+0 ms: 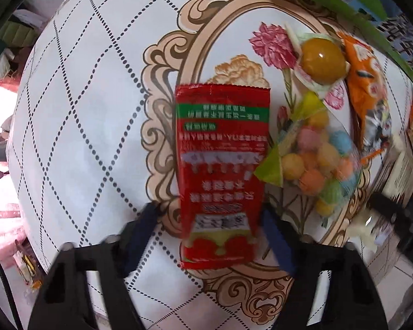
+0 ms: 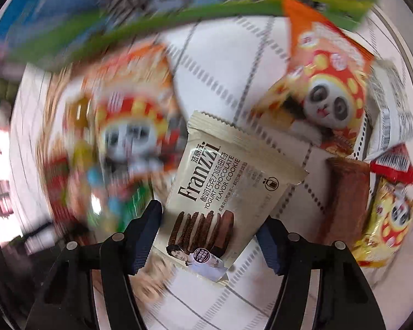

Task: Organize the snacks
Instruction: 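Grasp the red sauce packet with left tool while right tool grasps the Franzzi cookie pack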

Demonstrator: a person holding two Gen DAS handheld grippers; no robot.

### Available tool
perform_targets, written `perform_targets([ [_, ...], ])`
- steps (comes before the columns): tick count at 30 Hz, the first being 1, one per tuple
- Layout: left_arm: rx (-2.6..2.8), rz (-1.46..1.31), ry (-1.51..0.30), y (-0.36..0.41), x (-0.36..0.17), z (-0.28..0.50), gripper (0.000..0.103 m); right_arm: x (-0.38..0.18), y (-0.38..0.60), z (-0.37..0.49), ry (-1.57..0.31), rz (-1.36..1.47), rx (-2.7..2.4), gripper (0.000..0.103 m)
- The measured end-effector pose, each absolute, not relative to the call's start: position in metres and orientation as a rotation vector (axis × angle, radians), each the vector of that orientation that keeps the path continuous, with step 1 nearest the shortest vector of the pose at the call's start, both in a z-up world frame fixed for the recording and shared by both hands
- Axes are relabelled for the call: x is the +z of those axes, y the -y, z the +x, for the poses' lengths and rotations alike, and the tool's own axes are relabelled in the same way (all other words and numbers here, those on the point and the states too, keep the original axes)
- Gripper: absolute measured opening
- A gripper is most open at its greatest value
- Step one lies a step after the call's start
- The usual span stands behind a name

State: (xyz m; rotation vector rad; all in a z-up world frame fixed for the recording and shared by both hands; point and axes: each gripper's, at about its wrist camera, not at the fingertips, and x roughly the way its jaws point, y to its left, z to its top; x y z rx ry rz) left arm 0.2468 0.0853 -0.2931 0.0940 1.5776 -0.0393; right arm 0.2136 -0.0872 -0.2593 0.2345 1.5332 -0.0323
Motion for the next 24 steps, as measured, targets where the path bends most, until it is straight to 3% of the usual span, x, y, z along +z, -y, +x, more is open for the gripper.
perform_targets([
  [1,-0.047,0.089,-1.579,-0.086,-0.292,0.241,0.053,-0.260,0.085,0.208,-1.549,0.195,-0.007,0.068],
  [9,-0.095,0.020,-1.690,-0.087,-0.307,0.173,0.055,-0.271,0.072,0.159,-1.648,0.040,0.123,0.069],
  [12,-0.080,0.079,-1.677,-0.080,-0.313,0.178,0.057,-0.274,0.077,0.155,-1.642,0.101,0.105,0.077],
  [18,-0.052,0.128,-1.598,-0.063,-0.312,0.204,0.058,-0.282,0.097,0.150,-1.593,0.228,-0.028,0.077],
  [21,-0.061,0.141,-1.583,-0.047,-0.311,0.207,0.049,-0.289,0.104,0.147,-1.581,0.196,-0.066,0.067],
  [24,-0.059,0.133,-1.583,-0.029,-0.303,0.193,0.047,-0.288,0.096,0.141,-1.572,0.124,-0.042,0.064],
])
